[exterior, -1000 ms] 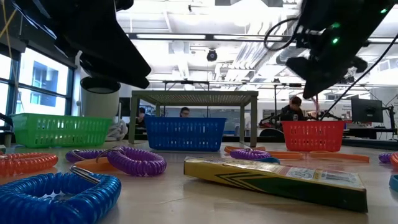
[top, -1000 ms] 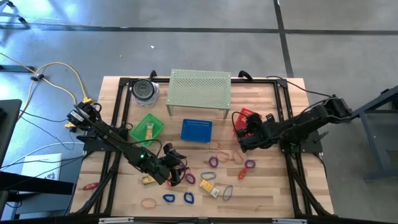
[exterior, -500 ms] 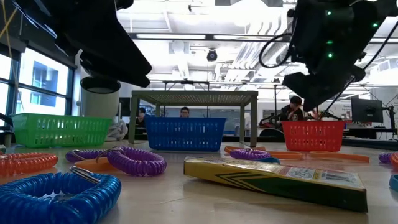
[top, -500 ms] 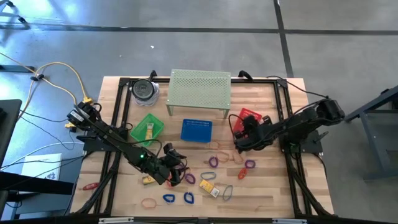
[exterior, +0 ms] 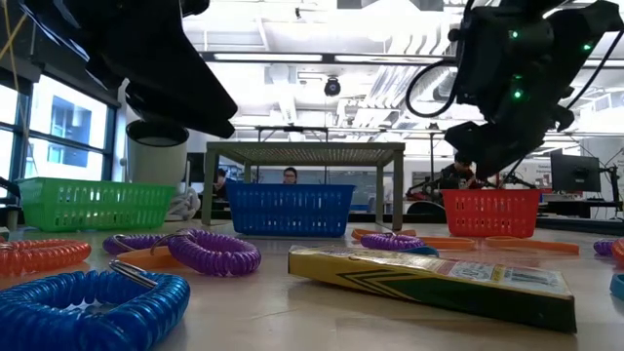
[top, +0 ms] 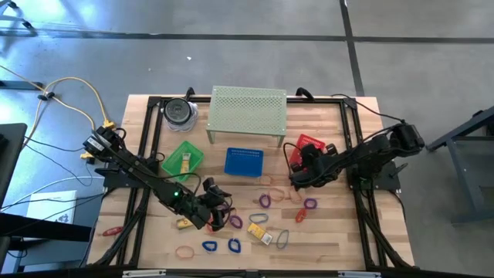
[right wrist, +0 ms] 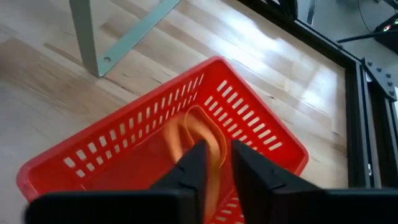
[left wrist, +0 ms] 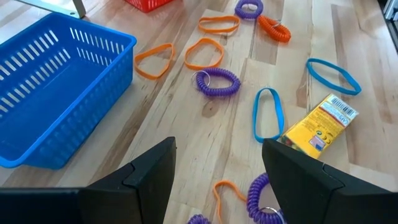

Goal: Pick & Place Office Desk Supplies
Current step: Put the orange rubber band into the red bin, then put the crayon box into the blue bin

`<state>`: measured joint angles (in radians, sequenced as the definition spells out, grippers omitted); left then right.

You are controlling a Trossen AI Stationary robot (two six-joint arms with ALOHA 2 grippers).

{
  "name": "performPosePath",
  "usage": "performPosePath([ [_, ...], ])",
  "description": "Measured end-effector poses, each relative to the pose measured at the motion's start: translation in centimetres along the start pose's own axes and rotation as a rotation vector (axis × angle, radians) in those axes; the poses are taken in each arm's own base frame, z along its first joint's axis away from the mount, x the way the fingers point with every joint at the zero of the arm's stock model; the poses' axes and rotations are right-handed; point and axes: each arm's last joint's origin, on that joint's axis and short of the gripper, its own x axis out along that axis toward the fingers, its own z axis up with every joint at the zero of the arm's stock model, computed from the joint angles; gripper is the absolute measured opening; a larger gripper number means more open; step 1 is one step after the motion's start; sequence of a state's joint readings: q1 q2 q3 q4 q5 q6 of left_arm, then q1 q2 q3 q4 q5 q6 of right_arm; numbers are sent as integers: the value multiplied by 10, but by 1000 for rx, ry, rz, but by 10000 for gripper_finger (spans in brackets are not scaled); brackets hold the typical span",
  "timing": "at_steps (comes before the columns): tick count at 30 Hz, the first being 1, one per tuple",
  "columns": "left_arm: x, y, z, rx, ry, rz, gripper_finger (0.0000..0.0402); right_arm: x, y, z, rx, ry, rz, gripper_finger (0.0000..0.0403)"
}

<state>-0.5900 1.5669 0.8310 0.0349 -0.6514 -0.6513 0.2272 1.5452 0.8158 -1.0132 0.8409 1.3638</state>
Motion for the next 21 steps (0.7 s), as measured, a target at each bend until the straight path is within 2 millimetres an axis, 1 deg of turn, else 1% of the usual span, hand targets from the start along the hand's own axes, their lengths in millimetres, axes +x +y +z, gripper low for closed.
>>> performPosePath([
  [6,0,0,0,0,0,0,233,0,0,0,2,-4,-1,149],
  [9,0,0,0,0,0,0,233,0,0,0,5,-6,-1,177],
  [12,0,0,0,0,0,0,233,-1,0,0,-1,-11,-2,194],
  [14,0,0,0,0,0,0,233,-5,-2,0,-15,-45,5,201],
  [21,0,0,0,0,0,0,233,-29,-12,-1,-11,-164,89,208],
])
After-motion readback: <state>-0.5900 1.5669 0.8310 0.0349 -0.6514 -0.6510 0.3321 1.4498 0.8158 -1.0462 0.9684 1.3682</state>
